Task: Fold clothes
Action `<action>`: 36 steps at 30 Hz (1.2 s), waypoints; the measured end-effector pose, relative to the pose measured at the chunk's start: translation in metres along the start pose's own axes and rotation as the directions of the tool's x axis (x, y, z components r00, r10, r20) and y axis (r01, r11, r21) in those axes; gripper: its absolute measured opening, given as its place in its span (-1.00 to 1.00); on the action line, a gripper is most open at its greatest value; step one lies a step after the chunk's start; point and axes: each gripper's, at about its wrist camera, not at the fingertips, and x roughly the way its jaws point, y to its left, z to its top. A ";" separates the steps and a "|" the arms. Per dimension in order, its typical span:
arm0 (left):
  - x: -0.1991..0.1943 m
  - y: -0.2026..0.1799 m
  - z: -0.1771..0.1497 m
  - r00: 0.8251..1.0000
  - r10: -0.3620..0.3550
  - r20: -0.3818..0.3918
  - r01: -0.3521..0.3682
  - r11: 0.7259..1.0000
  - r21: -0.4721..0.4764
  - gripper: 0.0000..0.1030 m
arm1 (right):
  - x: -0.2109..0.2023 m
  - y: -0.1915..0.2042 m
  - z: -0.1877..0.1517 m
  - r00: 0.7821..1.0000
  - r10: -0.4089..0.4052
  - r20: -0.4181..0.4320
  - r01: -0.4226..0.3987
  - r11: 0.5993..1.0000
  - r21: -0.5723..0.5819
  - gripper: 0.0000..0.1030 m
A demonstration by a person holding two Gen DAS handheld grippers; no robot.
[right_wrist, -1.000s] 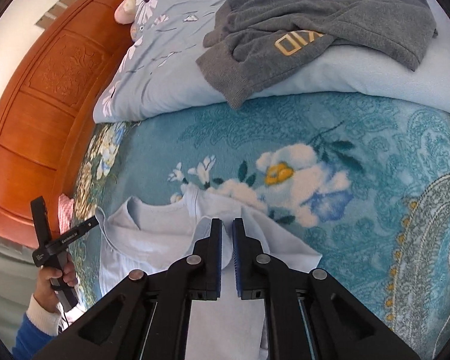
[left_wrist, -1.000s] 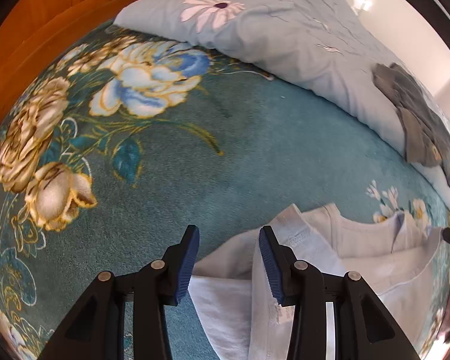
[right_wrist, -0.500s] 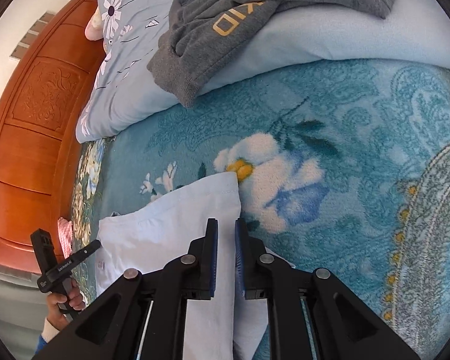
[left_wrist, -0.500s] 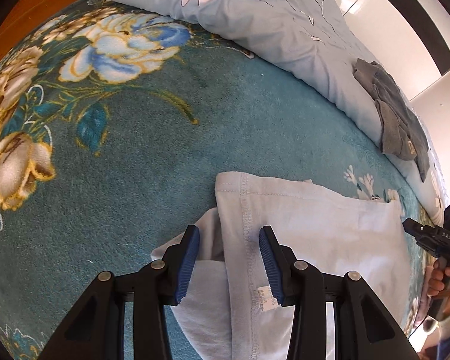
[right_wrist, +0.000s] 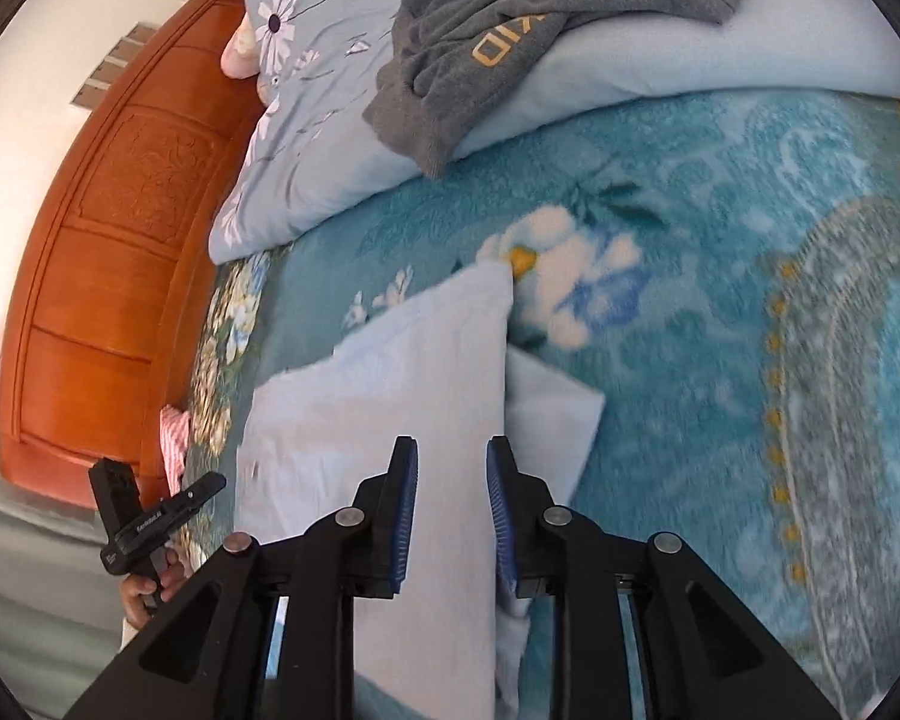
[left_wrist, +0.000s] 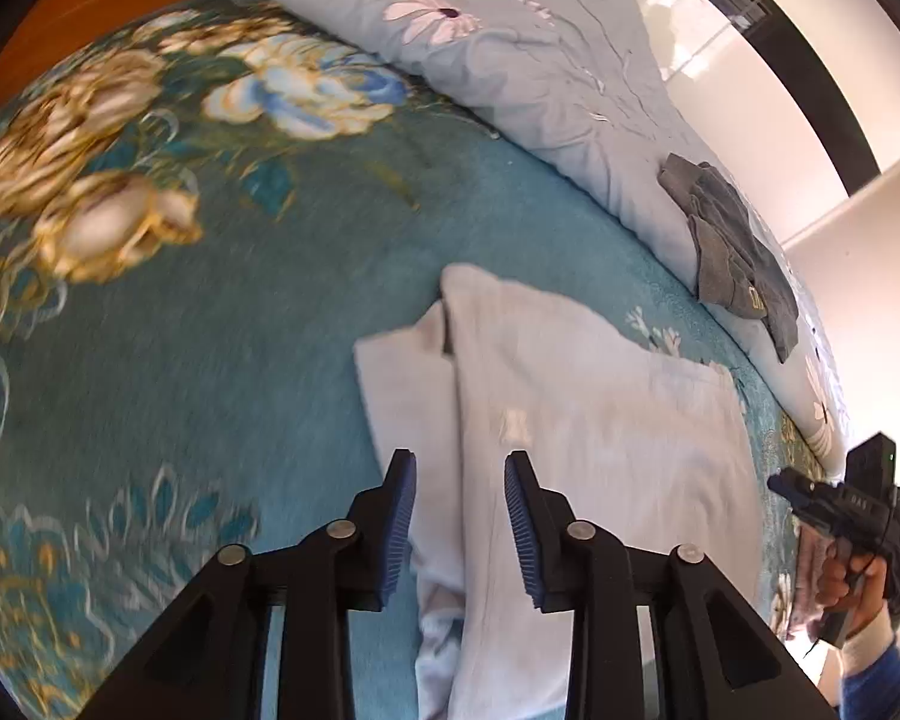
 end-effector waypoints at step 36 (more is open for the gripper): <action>-0.037 0.041 -0.148 0.987 -0.123 0.102 0.159 0.818 -0.553 -0.90 | -0.027 -0.028 -0.130 0.979 0.176 0.102 -0.200 0.925 0.323 -0.94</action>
